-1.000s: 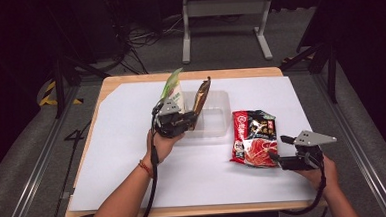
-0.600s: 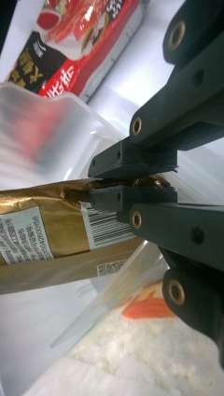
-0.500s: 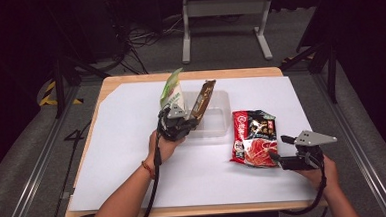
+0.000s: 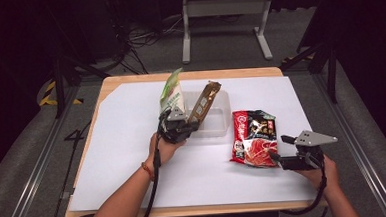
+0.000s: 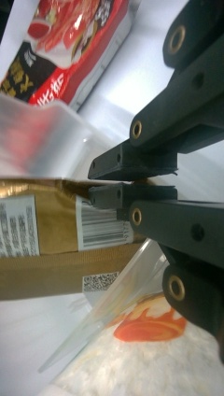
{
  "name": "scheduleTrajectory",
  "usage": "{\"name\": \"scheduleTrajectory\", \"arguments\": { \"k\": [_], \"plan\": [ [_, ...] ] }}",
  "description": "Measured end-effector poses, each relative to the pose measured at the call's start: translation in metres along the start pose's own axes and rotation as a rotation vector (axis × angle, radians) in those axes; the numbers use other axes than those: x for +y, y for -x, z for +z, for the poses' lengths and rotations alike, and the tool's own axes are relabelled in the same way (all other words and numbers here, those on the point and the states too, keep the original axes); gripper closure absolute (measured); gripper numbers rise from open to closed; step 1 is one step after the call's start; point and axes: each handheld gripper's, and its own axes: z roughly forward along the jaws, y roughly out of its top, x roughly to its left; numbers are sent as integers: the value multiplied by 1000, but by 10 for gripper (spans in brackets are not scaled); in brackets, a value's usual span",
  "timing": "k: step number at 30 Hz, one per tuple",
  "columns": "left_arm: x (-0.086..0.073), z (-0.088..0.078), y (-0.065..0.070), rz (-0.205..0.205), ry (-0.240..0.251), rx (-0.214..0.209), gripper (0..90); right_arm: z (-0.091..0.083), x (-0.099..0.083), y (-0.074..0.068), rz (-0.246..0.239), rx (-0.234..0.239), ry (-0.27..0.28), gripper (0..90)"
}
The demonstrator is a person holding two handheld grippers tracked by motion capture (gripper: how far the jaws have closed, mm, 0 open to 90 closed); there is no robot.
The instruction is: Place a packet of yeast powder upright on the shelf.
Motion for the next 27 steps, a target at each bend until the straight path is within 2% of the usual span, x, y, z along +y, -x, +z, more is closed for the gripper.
{"name": "scheduleTrajectory", "arguments": {
  "k": [4, 5, 6, 8, 12, 15, 18, 22, 23, 27],
  "plan": [
    [-1, -12, 6, 38, 8, -18, 785, 0, 1, 0, -2, 2, 1, 239],
    [-1, -12, 6, 38, 8, -18, 740, 0, 1, 0, -2, 2, 1, 239],
    [-2, -16, 7, 58, 14, -22, 693, -1, 1, 0, 5, 5, 5, 239],
    [-2, -24, 10, 81, 21, -28, 671, -1, 1, 0, 11, 8, 6, 239],
    [-7, -37, 13, 120, 13, -17, 513, -1, 1, 2, 28, 14, 8, 227],
    [-14, -49, 11, 133, 10, -13, 409, -2, 1, 3, 33, 15, 11, 224],
    [-19, -58, 8, 136, 4, -5, 348, -2, 2, 3, 36, 25, 13, 225],
    [-25, -70, 3, 135, 15, -11, 307, -1, 3, 5, 37, 35, 10, 217],
    [-29, -80, 1, 149, 30, -11, 306, -2, 4, 5, 38, 39, 14, 217],
    [-35, -90, -4, 154, 37, -12, 260, -3, 5, 7, 37, 38, 15, 227]
  ]
}}
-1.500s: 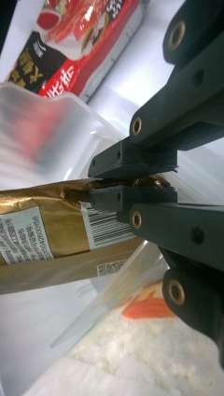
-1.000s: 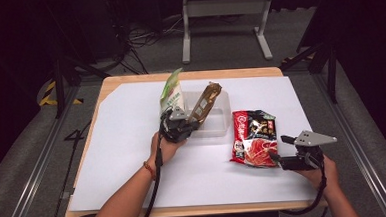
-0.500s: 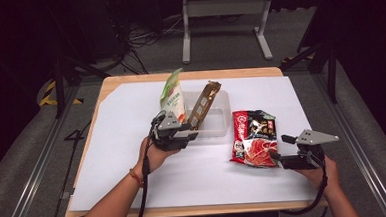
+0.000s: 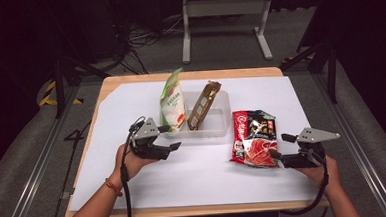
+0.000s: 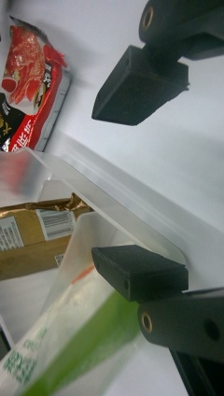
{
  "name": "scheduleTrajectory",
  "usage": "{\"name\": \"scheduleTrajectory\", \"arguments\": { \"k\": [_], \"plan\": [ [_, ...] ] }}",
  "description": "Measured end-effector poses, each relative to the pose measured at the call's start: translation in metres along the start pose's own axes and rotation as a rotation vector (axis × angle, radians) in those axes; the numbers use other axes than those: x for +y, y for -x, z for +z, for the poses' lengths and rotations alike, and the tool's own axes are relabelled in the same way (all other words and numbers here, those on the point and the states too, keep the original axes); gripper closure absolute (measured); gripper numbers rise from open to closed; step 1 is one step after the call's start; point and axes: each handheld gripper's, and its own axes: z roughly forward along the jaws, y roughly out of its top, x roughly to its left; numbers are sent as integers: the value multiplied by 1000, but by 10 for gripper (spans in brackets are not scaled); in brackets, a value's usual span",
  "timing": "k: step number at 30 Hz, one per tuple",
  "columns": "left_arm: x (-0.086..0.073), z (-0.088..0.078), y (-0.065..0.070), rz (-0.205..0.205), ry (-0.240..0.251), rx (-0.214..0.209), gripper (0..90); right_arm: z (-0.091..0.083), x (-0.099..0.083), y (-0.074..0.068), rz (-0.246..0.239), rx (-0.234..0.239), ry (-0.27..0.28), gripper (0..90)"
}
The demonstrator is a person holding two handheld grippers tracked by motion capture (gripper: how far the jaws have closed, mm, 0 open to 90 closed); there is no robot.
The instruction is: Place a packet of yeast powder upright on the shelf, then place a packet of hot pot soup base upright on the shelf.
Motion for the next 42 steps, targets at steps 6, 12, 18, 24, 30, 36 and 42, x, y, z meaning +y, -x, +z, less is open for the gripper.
{"name": "scheduleTrajectory", "arguments": {
  "k": [6, 12, 18, 24, 30, 36, 42],
  "plan": [
    [-18, -16, -7, -13, -29, 47, 208, 2, 3, 2, 0, -2, -15, 234],
    [-33, -30, -12, -11, -59, 74, 197, 5, 6, 8, -1, 27, -17, 330],
    [-48, -45, -10, -15, -67, 88, 214, 7, 13, 14, -3, 25, -41, 319],
    [-61, -54, -13, -43, -67, 122, 202, 10, 21, 25, -21, -16, -70, 291],
    [-70, -58, -12, -54, -53, 127, 189, 21, 26, 41, 27, -6, -82, 294],
    [-71, -60, -10, -59, -38, 121, 190, 37, 32, 54, 66, -9, -99, 275],
    [-73, -55, -11, -59, -56, 111, 189, 54, 39, 70, 119, -2, -117, 242]
  ]
}}
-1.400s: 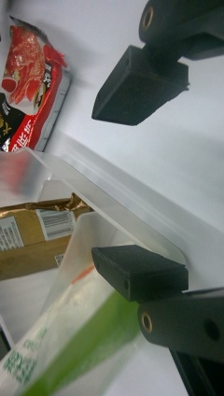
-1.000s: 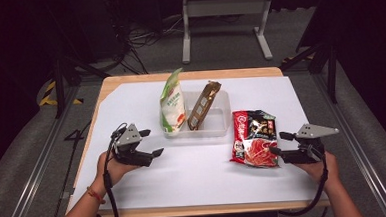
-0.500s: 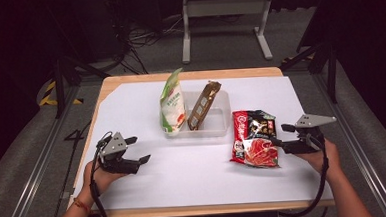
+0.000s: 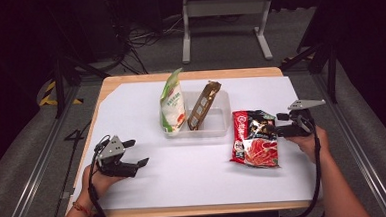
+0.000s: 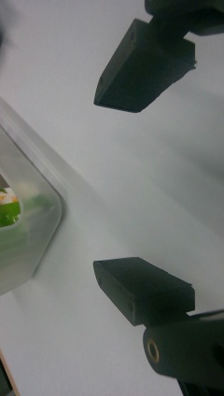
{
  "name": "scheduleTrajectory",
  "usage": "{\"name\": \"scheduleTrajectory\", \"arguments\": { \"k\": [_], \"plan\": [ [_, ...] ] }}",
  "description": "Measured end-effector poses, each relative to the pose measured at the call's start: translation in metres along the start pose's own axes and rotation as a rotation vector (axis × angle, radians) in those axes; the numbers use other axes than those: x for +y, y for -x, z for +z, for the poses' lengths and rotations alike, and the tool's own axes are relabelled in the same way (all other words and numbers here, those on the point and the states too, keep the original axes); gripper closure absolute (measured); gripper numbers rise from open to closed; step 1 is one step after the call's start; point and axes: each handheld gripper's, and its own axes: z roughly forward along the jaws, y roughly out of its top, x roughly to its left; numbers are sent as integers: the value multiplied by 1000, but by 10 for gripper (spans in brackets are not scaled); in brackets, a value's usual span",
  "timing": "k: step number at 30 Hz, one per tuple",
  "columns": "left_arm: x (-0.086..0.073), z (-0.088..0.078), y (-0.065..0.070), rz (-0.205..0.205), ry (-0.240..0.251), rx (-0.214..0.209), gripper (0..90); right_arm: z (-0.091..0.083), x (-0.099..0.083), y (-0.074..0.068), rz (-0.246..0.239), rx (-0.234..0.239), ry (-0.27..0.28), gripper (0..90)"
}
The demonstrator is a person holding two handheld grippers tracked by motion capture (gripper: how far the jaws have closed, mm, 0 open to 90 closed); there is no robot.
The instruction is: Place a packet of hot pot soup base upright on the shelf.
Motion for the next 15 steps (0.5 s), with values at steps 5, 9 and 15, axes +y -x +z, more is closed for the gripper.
{"name": "scheduleTrajectory", "arguments": {
  "k": [5, 9, 15],
  "plan": [
    [0, 2, 0, -14, 5, -9, 194, 13, 6, 9, 29, -11, -11, 253],
    [0, 3, 1, -5, -4, -12, 193, 22, 10, 13, 35, -11, -22, 254],
    [1, 5, 2, 2, -11, -23, 195, 32, 9, 19, 49, -20, -8, 264]
  ]
}}
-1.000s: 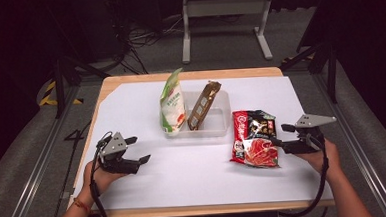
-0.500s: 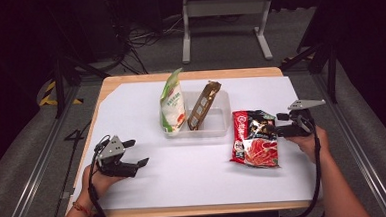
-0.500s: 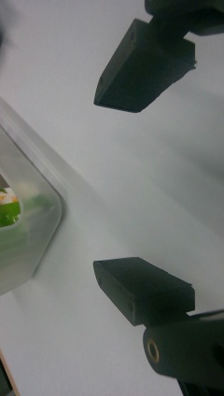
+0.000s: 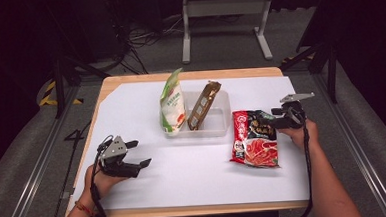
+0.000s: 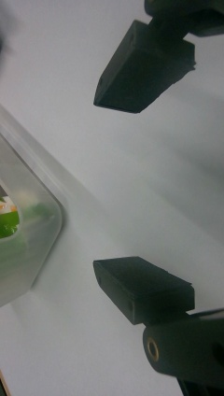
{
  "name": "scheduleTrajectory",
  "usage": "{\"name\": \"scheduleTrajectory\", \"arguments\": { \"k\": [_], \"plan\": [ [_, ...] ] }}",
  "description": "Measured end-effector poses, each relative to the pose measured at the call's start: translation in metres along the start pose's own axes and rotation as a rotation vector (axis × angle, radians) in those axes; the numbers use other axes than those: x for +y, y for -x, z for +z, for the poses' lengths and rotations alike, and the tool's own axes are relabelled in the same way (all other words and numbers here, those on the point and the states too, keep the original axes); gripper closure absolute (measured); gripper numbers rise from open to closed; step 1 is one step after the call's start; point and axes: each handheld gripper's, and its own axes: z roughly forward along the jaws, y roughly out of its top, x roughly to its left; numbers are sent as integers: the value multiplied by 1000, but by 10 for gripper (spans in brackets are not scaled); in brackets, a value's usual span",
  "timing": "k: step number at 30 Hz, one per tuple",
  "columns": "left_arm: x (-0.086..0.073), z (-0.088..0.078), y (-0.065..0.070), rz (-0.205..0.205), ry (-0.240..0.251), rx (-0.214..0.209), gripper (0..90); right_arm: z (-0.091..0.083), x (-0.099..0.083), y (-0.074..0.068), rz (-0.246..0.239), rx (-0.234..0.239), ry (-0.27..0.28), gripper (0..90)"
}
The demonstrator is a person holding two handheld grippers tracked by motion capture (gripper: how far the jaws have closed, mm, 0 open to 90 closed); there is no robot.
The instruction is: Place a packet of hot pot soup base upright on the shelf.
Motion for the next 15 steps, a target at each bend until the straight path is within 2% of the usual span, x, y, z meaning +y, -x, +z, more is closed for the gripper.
{"name": "scheduleTrajectory", "arguments": {
  "k": [7, 9, 15],
  "plan": [
    [1, 4, 2, 5, -8, -13, 201, 12, -7, 9, 57, 20, -10, 232],
    [1, 4, 2, 5, -7, -16, 203, 12, -7, 9, 58, 23, -9, 237],
    [1, 5, 2, 4, -15, -25, 206, 15, -6, 6, 48, 55, -32, 325]
  ]
}}
